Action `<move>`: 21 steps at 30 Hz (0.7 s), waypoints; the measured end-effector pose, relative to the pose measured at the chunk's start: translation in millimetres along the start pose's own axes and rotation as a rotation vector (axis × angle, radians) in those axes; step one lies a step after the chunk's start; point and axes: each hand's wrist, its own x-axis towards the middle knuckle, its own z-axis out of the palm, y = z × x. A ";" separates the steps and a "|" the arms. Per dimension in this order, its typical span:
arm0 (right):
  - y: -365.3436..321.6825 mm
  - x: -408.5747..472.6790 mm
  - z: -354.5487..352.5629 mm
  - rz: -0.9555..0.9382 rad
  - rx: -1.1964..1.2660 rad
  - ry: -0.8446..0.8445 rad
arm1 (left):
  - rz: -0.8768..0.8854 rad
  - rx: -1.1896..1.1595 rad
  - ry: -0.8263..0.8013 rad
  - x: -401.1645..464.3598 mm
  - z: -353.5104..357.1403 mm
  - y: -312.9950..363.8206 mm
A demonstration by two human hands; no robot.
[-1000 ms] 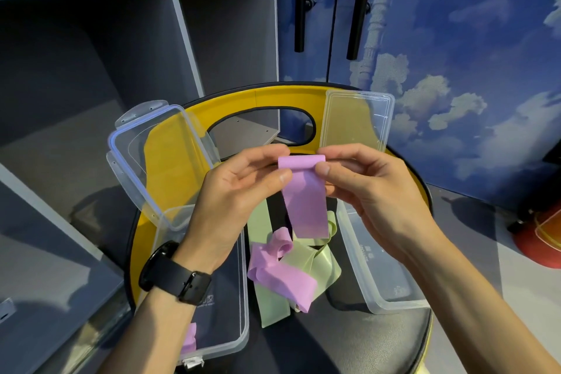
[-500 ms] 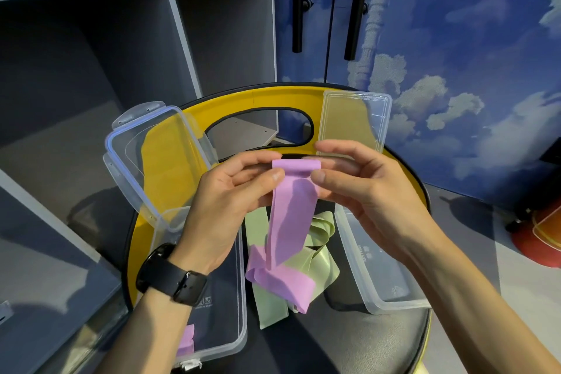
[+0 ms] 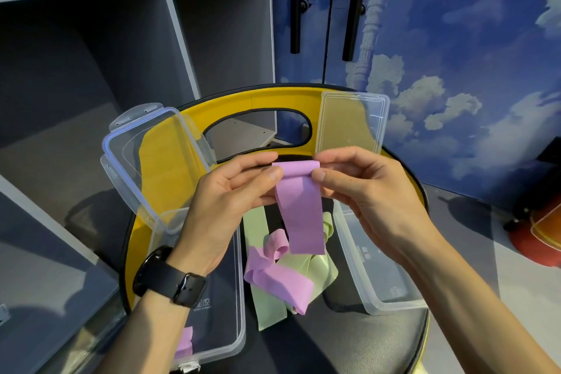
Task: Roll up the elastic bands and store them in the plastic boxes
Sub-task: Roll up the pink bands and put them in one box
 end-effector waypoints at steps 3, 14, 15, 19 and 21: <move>1.1 0.0 -0.7 -0.010 -0.005 -0.019 | 0.008 0.007 0.006 -0.7 0.1 -0.7; 0.3 -1.2 0.0 0.073 -0.004 -0.068 | 0.064 -0.009 -0.037 -0.2 -2.0 -0.2; 0.7 -1.1 0.1 0.066 -0.009 -0.062 | 0.061 -0.013 -0.036 -0.1 -2.0 -0.9; 2.3 0.1 -0.3 0.040 -0.012 -0.034 | 0.036 -0.023 -0.065 -0.3 -1.5 -1.5; 3.2 0.7 -0.8 0.023 -0.024 -0.024 | 0.008 -0.038 -0.052 0.1 -0.1 -1.3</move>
